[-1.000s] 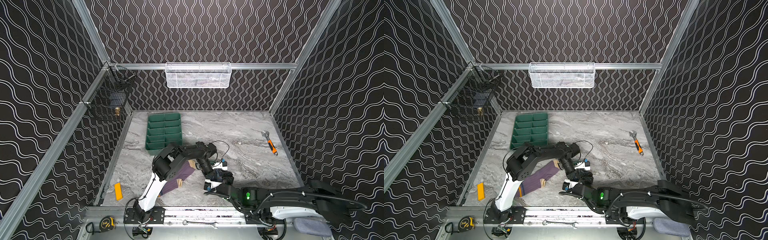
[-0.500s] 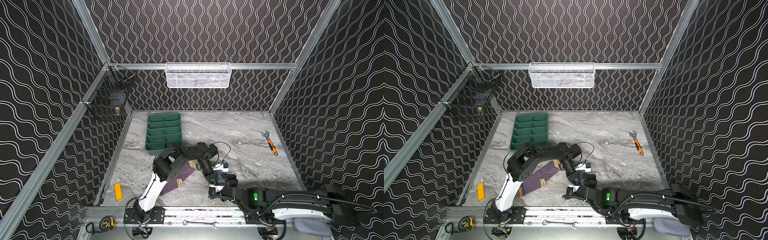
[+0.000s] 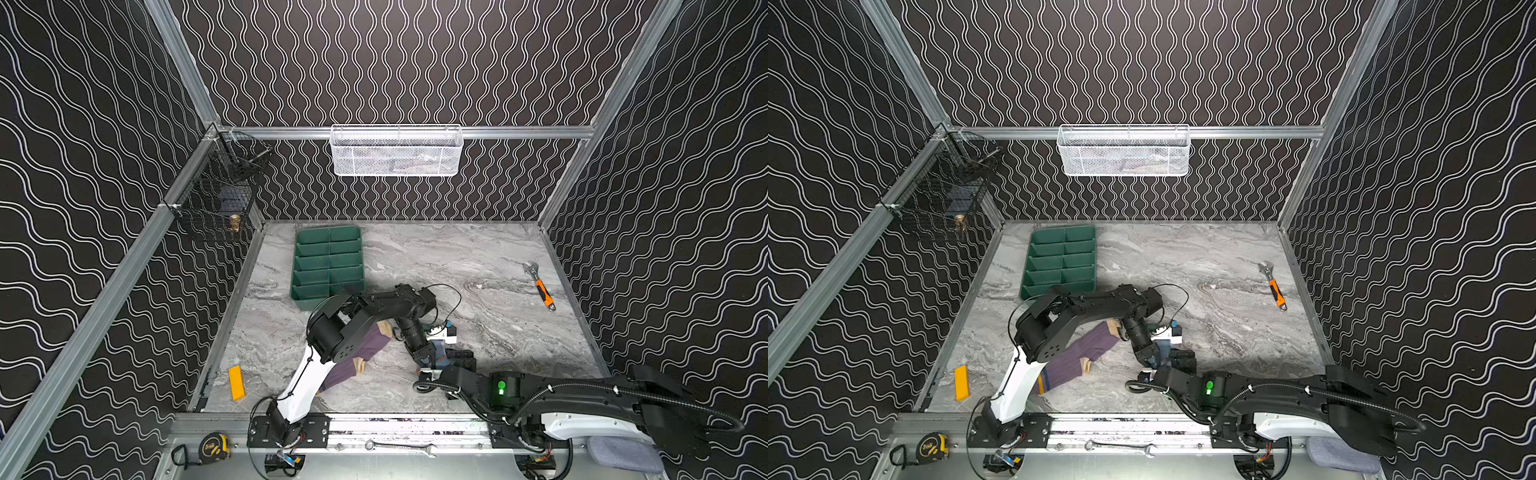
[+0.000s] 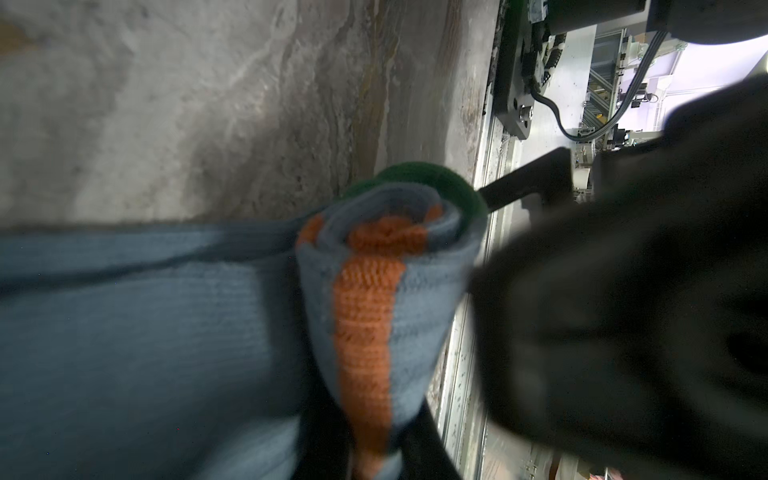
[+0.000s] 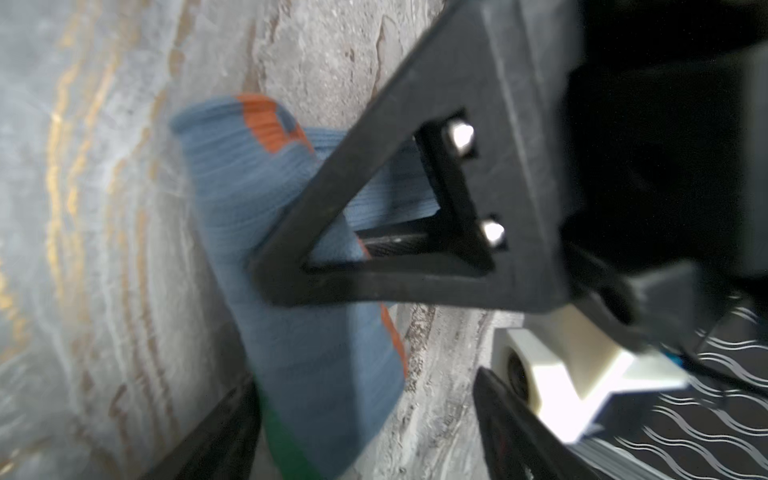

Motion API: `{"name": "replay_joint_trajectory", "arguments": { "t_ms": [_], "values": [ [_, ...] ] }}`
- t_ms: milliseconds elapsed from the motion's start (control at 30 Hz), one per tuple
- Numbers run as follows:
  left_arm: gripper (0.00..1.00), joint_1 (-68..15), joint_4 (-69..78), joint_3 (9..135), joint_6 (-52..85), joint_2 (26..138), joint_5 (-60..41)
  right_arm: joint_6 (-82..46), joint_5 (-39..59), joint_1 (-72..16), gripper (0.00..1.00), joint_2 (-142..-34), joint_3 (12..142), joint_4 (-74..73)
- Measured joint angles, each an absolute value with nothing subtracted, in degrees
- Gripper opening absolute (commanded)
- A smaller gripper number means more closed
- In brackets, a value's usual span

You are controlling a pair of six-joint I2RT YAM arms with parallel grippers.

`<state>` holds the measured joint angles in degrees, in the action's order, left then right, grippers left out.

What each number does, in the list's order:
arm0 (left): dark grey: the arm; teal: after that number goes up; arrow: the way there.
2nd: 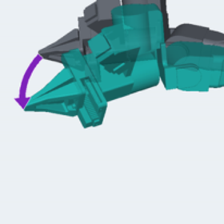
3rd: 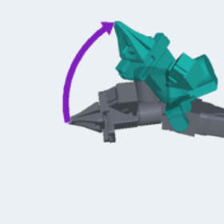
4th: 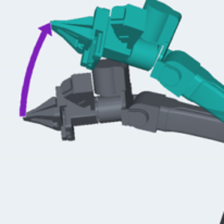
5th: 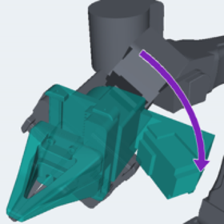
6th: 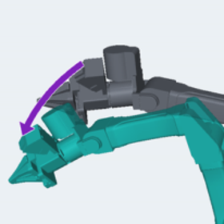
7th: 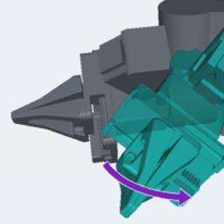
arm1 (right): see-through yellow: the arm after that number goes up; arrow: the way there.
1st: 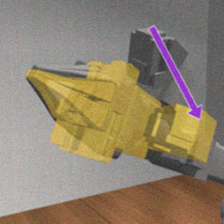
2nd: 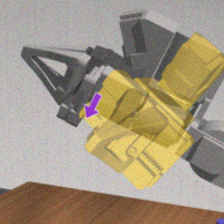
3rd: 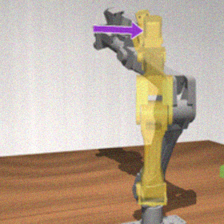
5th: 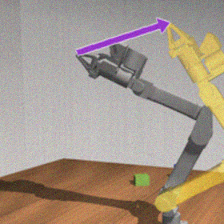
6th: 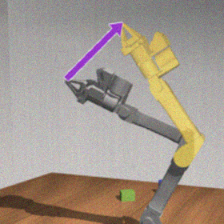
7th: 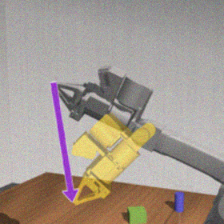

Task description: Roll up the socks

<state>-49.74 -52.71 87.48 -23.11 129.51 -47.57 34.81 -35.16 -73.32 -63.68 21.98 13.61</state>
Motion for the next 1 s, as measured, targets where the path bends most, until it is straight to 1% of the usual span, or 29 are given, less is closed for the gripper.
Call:
{"name": "replay_joint_trajectory", "arguments": {
  "t_ms": [200,233,433,467,500,533,667,733,833,900,1000],
  "values": [
    [0.00,-49.8,-52.9,87.7,-23.1,129.6,-47.5,36.1,-32.9,-73.0,0.53,-70.7,23.9,11.8],
    [0.00,-49.8,-53.1,87.9,-23.1,129.7,-47.5,36.1,-32.8,-73.0,0.48,-71.5,24.1,11.6],
    [0.00,-49.8,-54.3,88.8,-23.1,130.0,-47.1,35.1,-32.4,-73.1,0.09,-74.9,24.3,10.7],
    [0.04,-49.8,-54.3,88.8,-23.1,129.8,-46.6,35.0,-32.5,-73.1,0.06,-75.2,24.5,10.8],
    [0.07,-49.8,-54.4,88.8,-23.0,129.5,-45.9,34.9,-32.4,-73.1,0.00,-75.4,24.9,11.2],
    [0.10,-49.9,-54.3,88.7,-23.0,129.1,-45.1,34.9,-32.3,-73.1,0.00,-75.5,25.2,11.4],
    [0.31,-50.3,-51.4,86.6,-23.0,124.9,-40.1,33.0,-30.8,-72.9,0.00,-76.0,27.0,13.8],
    [0.38,-50.3,-49.2,85.0,-23.0,121.9,-35.9,31.8,-30.1,-72.9,0.00,-76.0,27.5,14.5],
    [0.44,-50.3,-45.6,81.7,-23.0,116.8,-30.2,30.4,-28.7,-72.9,0.00,-75.5,28.1,15.8],
    [0.49,-50.3,-43.2,79.3,-23.0,112.9,-26.5,29.5,-27.2,-72.9,0.00,-75.1,28.5,17.4],
    [0.50,-49.9,-39.3,75.9,-23.0,107.0,-21.5,29.5,-25.0,-72.7,0.00,-74.4,29.0,19.3]
  ]
}}
